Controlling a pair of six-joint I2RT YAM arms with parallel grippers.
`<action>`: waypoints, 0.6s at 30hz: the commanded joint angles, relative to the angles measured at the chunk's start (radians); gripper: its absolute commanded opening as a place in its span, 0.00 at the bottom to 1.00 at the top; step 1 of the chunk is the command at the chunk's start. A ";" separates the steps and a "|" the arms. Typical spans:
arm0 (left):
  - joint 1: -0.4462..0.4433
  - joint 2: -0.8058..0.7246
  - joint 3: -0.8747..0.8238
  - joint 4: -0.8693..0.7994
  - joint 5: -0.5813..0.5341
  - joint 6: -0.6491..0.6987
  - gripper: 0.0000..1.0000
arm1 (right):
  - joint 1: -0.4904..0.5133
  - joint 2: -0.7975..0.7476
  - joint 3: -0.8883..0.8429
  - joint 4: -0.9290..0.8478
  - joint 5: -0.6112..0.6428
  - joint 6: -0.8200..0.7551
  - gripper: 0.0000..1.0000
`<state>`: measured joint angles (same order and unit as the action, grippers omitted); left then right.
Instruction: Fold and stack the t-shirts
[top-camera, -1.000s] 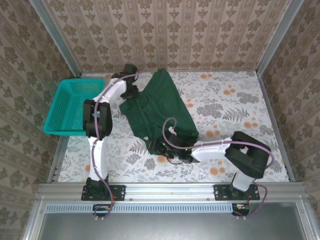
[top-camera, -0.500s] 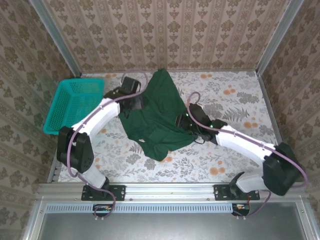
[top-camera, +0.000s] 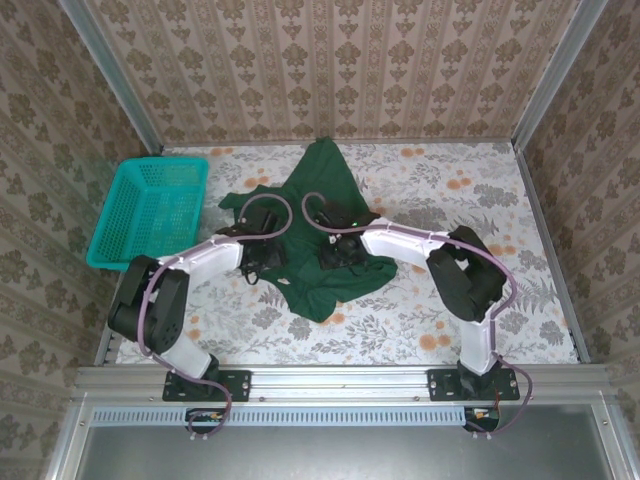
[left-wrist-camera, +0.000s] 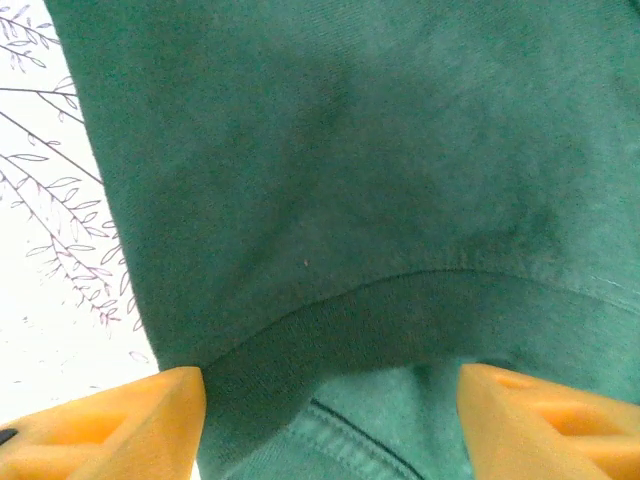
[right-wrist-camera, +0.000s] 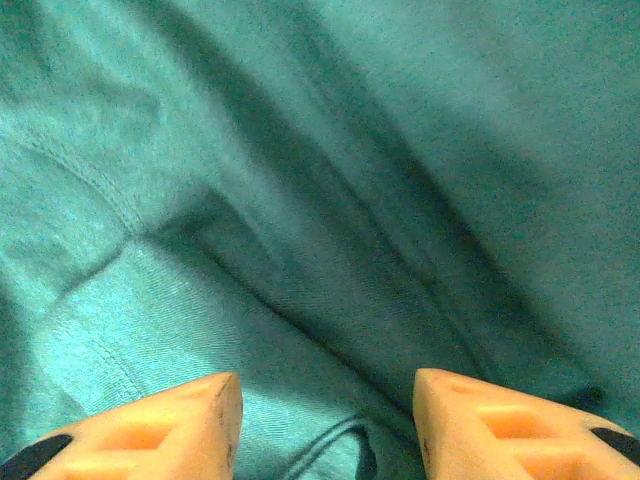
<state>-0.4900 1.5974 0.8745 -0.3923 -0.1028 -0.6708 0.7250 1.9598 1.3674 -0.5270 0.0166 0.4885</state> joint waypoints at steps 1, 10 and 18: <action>0.011 0.070 -0.007 0.026 -0.036 -0.010 0.62 | 0.000 0.028 0.030 -0.105 0.043 -0.039 0.45; 0.027 0.200 0.114 -0.045 -0.071 -0.022 0.01 | -0.100 -0.125 -0.089 -0.020 -0.160 0.030 0.03; 0.072 0.295 0.349 -0.333 -0.143 -0.012 0.00 | -0.263 -0.347 -0.186 -0.016 -0.231 0.225 0.00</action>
<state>-0.4389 1.8599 1.1751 -0.5591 -0.1925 -0.6865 0.4999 1.7111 1.2289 -0.5404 -0.1692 0.6102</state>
